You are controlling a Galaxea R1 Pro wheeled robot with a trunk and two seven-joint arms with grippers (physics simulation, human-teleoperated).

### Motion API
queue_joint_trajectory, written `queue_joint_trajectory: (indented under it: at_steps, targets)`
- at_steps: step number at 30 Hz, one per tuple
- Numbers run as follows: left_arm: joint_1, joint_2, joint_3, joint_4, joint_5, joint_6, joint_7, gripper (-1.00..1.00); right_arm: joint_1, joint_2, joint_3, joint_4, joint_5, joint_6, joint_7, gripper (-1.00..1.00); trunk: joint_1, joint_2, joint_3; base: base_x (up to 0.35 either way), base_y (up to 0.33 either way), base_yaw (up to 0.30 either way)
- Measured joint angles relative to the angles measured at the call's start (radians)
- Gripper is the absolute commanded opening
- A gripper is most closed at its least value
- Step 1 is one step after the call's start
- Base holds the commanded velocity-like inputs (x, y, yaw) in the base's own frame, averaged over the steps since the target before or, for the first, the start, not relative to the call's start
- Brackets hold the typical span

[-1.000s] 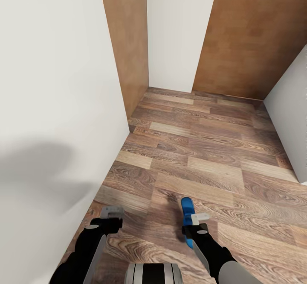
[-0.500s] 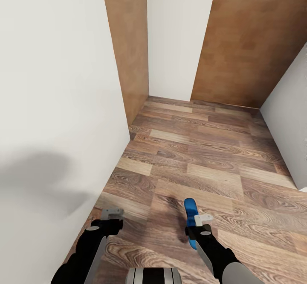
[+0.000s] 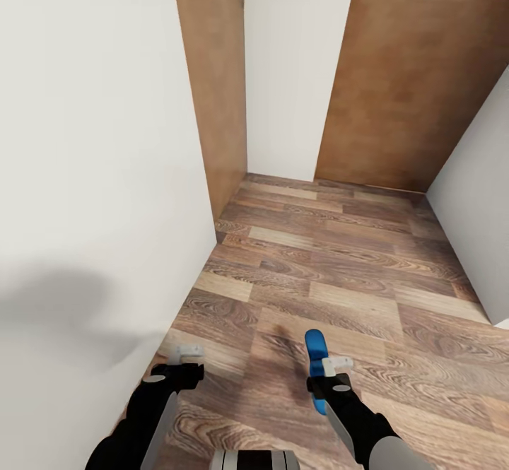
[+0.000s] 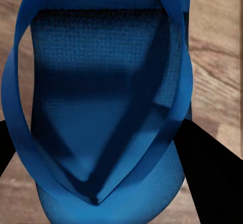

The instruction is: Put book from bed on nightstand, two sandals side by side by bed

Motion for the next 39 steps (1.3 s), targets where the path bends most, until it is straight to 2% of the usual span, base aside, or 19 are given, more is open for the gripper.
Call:
queue_joint_trajectory:
  at_steps: [8,18,30,33,34,39]
  targets:
    - [0.0,0.0,-0.001,0.039,0.001,-0.002,0.0,1.0,0.0,0.0,0.0,0.0,0.001,0.006,0.0,-1.0,-0.004,0.002,0.031,0.0,0.0,-0.044]
    - [0.0,0.0,-0.001,0.061,0.003,-0.049,-0.003,1.0,0.001,-0.002,-0.001,0.001,-0.001,0.008,0.001,-1.0,-0.004,0.002,0.031,0.0,0.0,-0.252]
    - [0.0,0.0,-0.002,0.063,0.001,-0.06,-0.003,1.0,0.001,-0.002,0.001,0.002,0.0,0.01,0.002,-1.0,-0.004,0.002,0.031,0.0,0.0,-0.292]
    - [0.0,0.0,-0.014,0.063,0.001,-0.061,-0.002,1.0,0.001,-0.002,0.001,0.003,0.0,0.01,0.002,-1.0,-0.004,0.002,0.031,0.0,0.0,-0.295]
    - [0.0,0.0,-0.027,0.063,0.001,-0.061,0.0,1.0,0.001,-0.002,0.001,0.003,0.0,0.01,0.002,-1.0,-0.004,0.002,0.031,0.0,0.0,-0.295]
    - [0.0,0.0,-0.062,0.063,0.0,-0.062,0.002,1.0,0.001,-0.002,0.001,0.003,0.001,0.01,0.003,-1.0,-0.006,0.003,0.05,0.0,0.0,-0.295]
